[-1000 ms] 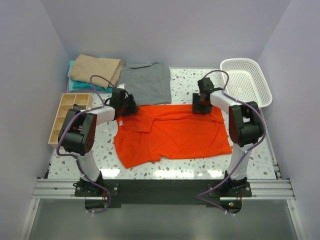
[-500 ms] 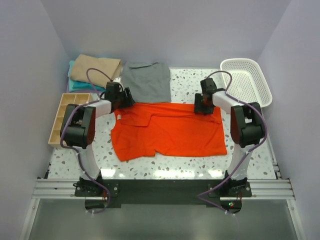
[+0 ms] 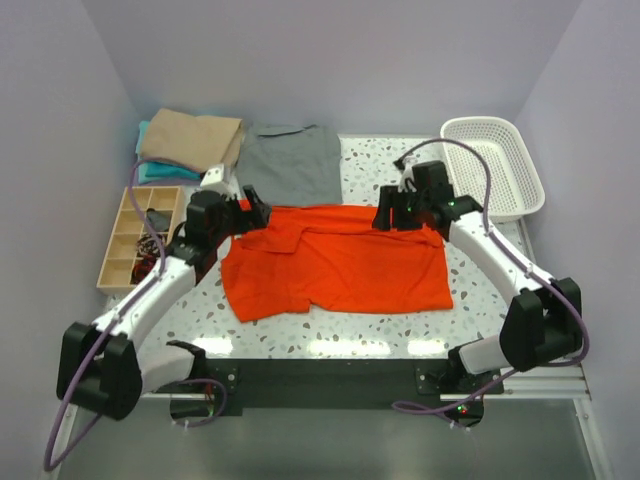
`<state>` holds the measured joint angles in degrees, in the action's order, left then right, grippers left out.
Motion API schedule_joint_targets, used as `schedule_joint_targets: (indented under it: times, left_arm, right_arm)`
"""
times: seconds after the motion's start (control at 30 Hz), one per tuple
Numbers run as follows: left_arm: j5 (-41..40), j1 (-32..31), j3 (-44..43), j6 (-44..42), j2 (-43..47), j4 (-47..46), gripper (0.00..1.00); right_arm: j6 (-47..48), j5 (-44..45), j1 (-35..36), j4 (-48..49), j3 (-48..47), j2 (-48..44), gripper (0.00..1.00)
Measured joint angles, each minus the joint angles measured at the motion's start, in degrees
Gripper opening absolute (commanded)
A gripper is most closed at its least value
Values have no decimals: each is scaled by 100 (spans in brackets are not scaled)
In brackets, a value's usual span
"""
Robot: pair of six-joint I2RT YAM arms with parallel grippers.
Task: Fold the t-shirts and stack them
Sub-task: Fold the tshirt
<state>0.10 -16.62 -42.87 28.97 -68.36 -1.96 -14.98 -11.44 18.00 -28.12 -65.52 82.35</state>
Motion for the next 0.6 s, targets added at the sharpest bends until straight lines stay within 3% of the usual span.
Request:
schedule_joint_targets:
  times: [0.2, 0.4, 0.6]
  left_arm:
    - [-286, -236, 1790, 942, 1818, 1213, 100]
    - [-828, -726, 2658, 2212, 3595, 2450, 100]
    - [-1320, -1327, 2750, 3248, 3438, 3279, 100]
  right_arm:
    - [-243, -203, 476, -68, 1132, -417, 61]
    - [-352, -162, 450, -142, 1447, -999, 61]
    - [-365, -129, 450, -197, 1665, -1515, 61]
